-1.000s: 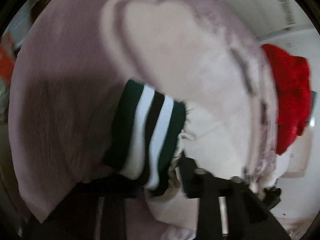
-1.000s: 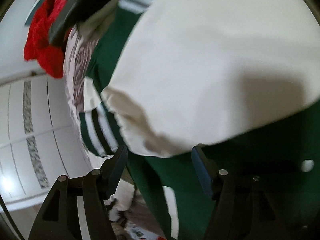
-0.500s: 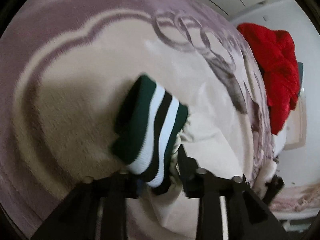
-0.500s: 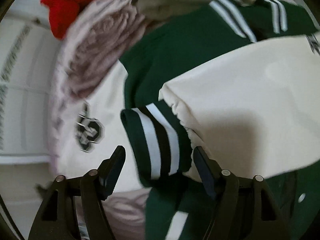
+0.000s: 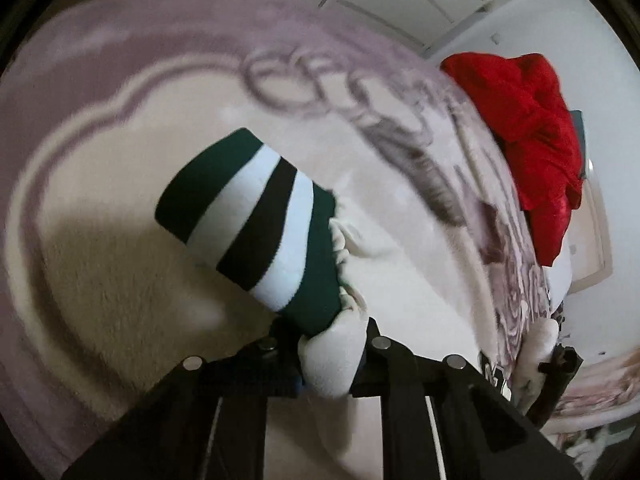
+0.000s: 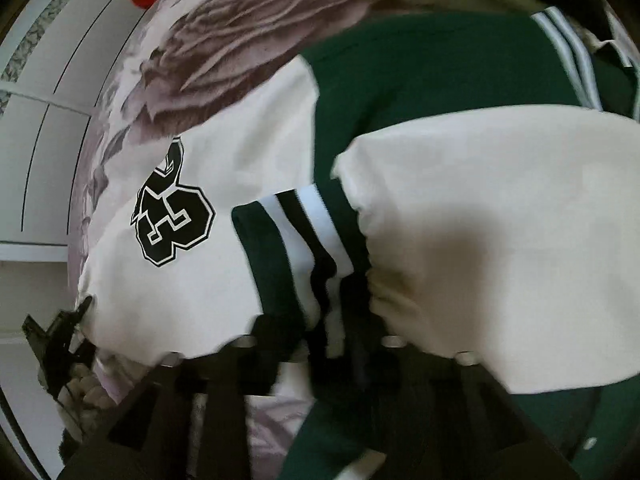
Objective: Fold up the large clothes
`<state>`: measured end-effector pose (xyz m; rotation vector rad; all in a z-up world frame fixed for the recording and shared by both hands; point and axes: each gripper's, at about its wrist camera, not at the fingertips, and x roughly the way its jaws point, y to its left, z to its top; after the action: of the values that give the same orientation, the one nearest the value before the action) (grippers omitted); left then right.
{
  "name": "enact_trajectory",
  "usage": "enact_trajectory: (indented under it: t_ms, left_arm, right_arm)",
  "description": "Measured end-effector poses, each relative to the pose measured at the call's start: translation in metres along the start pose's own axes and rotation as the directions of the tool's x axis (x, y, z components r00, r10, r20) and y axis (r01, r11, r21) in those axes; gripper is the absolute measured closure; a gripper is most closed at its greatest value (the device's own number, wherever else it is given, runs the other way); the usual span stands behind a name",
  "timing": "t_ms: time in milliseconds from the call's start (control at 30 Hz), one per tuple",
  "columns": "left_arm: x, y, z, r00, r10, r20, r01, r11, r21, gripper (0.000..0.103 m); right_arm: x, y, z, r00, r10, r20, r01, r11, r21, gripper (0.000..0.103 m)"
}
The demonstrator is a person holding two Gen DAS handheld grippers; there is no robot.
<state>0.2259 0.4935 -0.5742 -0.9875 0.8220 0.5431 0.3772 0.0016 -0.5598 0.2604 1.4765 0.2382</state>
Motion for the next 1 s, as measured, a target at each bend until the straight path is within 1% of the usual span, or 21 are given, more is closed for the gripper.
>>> enact_trajectory:
  t_ms: [33, 133, 167, 233, 300, 333, 367, 433, 467, 500, 567, 600, 633, 667, 700, 733, 800, 833, 867, 933, 1000]
  left_arm:
    - [-0.003, -0.005, 0.002, 1.0, -0.001, 0.018, 0.001, 1.0, 0.011, 0.093]
    - [-0.028, -0.037, 0.0, 0.997, -0.006, 0.078, -0.001, 0.996, 0.091, 0.094]
    - [-0.036, -0.049, 0.0, 0.995, -0.015, 0.095, 0.004, 0.993, 0.12, 0.094]
    - [-0.057, -0.086, -0.004, 0.989, -0.035, 0.143, 0.005, 0.978, 0.209, 0.094]
    - [-0.083, -0.128, -0.016, 0.981, -0.079, 0.177, 0.02, 0.949, 0.314, 0.094]
    - [-0.094, -0.148, -0.025, 0.978, -0.097, 0.186, 0.024, 0.933, 0.359, 0.094]
    - [-0.105, -0.172, -0.037, 0.974, -0.123, 0.19, 0.035, 0.911, 0.411, 0.094]
    - [-0.121, -0.22, -0.067, 0.971, -0.167, 0.17, 0.058, 0.857, 0.512, 0.095]
    - [-0.127, -0.241, -0.084, 0.971, -0.187, 0.151, 0.073, 0.83, 0.553, 0.095]
    - [-0.129, -0.268, -0.105, 0.97, -0.211, 0.117, 0.101, 0.796, 0.597, 0.095]
    - [-0.129, -0.319, -0.157, 0.971, -0.238, 0.033, 0.156, 0.726, 0.67, 0.095]
    - [-0.127, -0.337, -0.179, 0.968, -0.25, -0.007, 0.185, 0.697, 0.693, 0.095]
    - [-0.124, -0.361, -0.21, 0.964, -0.257, -0.063, 0.223, 0.66, 0.718, 0.095]
    - [-0.119, -0.378, -0.235, 0.96, -0.259, -0.11, 0.254, 0.631, 0.733, 0.096]
    - [-0.113, -0.4, -0.268, 0.95, -0.263, -0.167, 0.295, 0.592, 0.75, 0.096]
    - [-0.106, -0.417, -0.3, 0.942, -0.258, -0.217, 0.328, 0.555, 0.764, 0.096]
    - [-0.087, -0.452, -0.371, 0.918, -0.233, -0.32, 0.395, 0.479, 0.784, 0.095]
    - [-0.077, -0.464, -0.402, 0.907, -0.213, -0.364, 0.422, 0.452, 0.786, 0.095]
    - [-0.061, -0.476, -0.442, 0.891, -0.18, -0.418, 0.454, 0.418, 0.787, 0.095]
    - [-0.043, -0.493, -0.497, 0.879, -0.124, -0.46, 0.471, 0.37, 0.801, 0.095]
    - [-0.017, -0.499, -0.549, 0.878, -0.041, -0.476, 0.463, 0.323, 0.826, 0.095]
  right_arm:
    - [-0.009, -0.003, -0.004, 1.0, -0.012, 0.009, 0.012, 1.0, 0.001, 0.045]
    - [-0.035, -0.015, -0.015, 0.989, -0.136, 0.05, 0.137, 0.991, -0.005, 0.02]
    - [-0.04, -0.018, -0.016, 0.983, -0.172, 0.062, 0.173, 0.985, -0.007, 0.019]
    - [-0.055, -0.032, -0.02, 0.978, -0.188, 0.086, 0.187, 0.982, 0.01, 0.019]
    - [-0.065, -0.047, -0.022, 0.974, -0.207, 0.096, 0.205, 0.978, 0.027, 0.018]
    - [-0.067, -0.054, -0.022, 0.975, -0.2, 0.097, 0.198, 0.98, 0.037, 0.018]
    - [-0.073, -0.067, -0.025, 0.978, -0.187, 0.092, 0.182, 0.982, 0.055, 0.018]
    - [-0.084, -0.096, -0.029, 0.985, -0.151, 0.081, 0.143, 0.985, 0.094, 0.018]
    - [-0.092, -0.11, -0.032, 0.986, -0.147, 0.082, 0.138, 0.985, 0.107, 0.018]
    - [-0.096, -0.122, -0.033, 0.986, -0.147, 0.083, 0.138, 0.984, 0.113, 0.018]
    - [-0.108, -0.158, -0.035, 0.989, -0.128, 0.073, 0.117, 0.983, 0.14, 0.018]
    - [-0.113, -0.174, -0.037, 0.993, -0.092, 0.071, 0.079, 0.984, 0.162, 0.018]
    - [-0.12, -0.194, -0.039, 0.996, -0.053, 0.066, 0.04, 0.982, 0.187, 0.018]
    - [-0.129, -0.213, -0.041, 0.997, -0.035, 0.064, 0.02, 0.977, 0.211, 0.018]
    - [-0.14, -0.239, -0.045, 0.997, -0.031, 0.071, 0.013, 0.971, 0.239, 0.018]
    - [-0.148, -0.257, -0.048, 0.996, -0.029, 0.079, 0.008, 0.966, 0.258, 0.018]
    - [-0.169, -0.312, -0.06, 0.995, -0.039, 0.093, 0.008, 0.948, 0.318, 0.018]
    - [-0.177, -0.34, -0.068, 0.994, -0.05, 0.095, 0.013, 0.935, 0.353, 0.018]
    - [-0.184, -0.366, -0.075, 0.994, -0.053, 0.097, 0.012, 0.922, 0.388, 0.018]
    - [-0.194, -0.412, -0.091, 0.994, -0.057, 0.092, 0.011, 0.899, 0.439, 0.018]
    - [-0.2, -0.445, -0.104, 0.995, -0.046, 0.088, -0.001, 0.883, 0.469, 0.018]
